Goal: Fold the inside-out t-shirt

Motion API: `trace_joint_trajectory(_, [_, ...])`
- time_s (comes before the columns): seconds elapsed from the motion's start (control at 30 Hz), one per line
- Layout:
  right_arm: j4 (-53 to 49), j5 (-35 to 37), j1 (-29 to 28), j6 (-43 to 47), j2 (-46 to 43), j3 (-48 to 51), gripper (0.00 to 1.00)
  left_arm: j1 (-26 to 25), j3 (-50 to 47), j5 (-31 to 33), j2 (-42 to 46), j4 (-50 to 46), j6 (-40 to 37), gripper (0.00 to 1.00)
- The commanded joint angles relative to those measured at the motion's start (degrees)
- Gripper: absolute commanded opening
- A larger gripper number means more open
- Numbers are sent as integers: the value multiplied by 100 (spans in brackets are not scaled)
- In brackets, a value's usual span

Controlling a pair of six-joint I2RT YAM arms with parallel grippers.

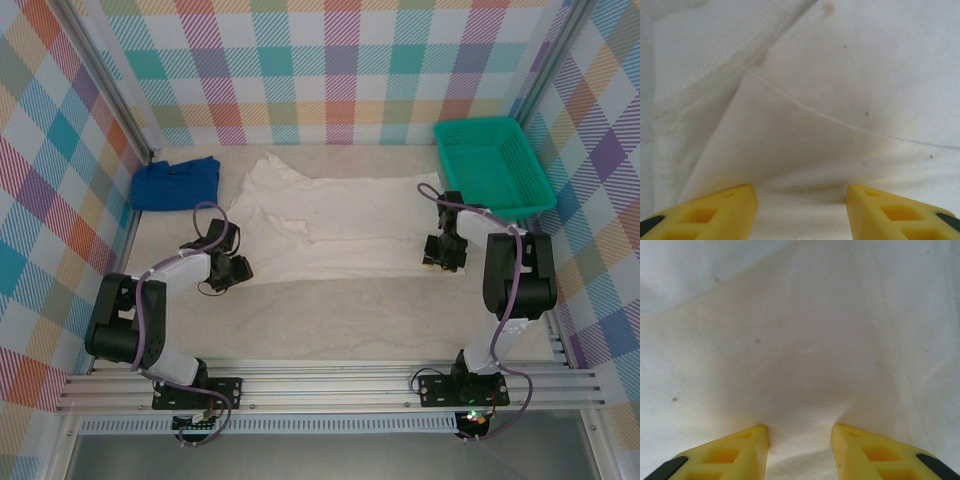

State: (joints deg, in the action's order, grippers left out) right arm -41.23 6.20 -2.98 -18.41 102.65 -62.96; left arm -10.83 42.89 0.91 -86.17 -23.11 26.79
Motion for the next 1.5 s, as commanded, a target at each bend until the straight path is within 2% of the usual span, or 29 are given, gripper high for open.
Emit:
trace_joint_trajectory(0.0, [-379, 324, -15, -82, 80, 256, 38, 116, -404, 57, 73, -552, 169, 53])
trace_joint_trajectory(0.23, [-608, 194, -103, -268, -568, 698, 36, 51, -932, -144, 836, -828, 368, 53])
trace_joint_trajectory(0.4, [-621, 72, -150, -410, -1325, 1098, 35, 25, -817, 91, 1508, -1079, 529, 54])
trace_joint_trajectory(0.47, [-457, 82, -165, -315, -1738, 1017, 38, 28, -635, 99, 1732, -985, 537, 54])
trace_joint_trajectory(0.53, [23, -284, -193, -201, -2046, 1013, 42, 20, -471, -19, 1833, -615, 543, 55])
trace_joint_trajectory(0.63, [440, -731, -194, -268, -1820, 830, 44, 11, -159, -480, 1470, 30, 538, 56])
trace_joint_trajectory(0.77, [208, -725, -168, -321, -878, 292, 43, 0, 355, -986, 393, 612, 542, 56])
trace_joint_trajectory(0.87, [29, -695, -116, -323, -425, 135, 43, -2, 635, -1090, -320, 663, 491, 56])
trace_joint_trajectory(0.97, [-255, -709, -54, -196, -178, 117, 43, 10, 663, -1105, -623, 502, 383, 55])
trace_joint_trajectory(1.07, [-668, -574, -49, -48, -100, 158, 42, 1, 361, -1119, -483, 240, 323, 56])
trace_joint_trajectory(1.3, [-810, -679, -70, -404, -825, 1072, 39, -219, -820, -985, 465, -347, 680, 56])
trace_joint_trajectory(1.47, [-835, -324, -80, -476, -1601, 1188, 40, -324, -797, -508, 1243, -626, 824, 57])
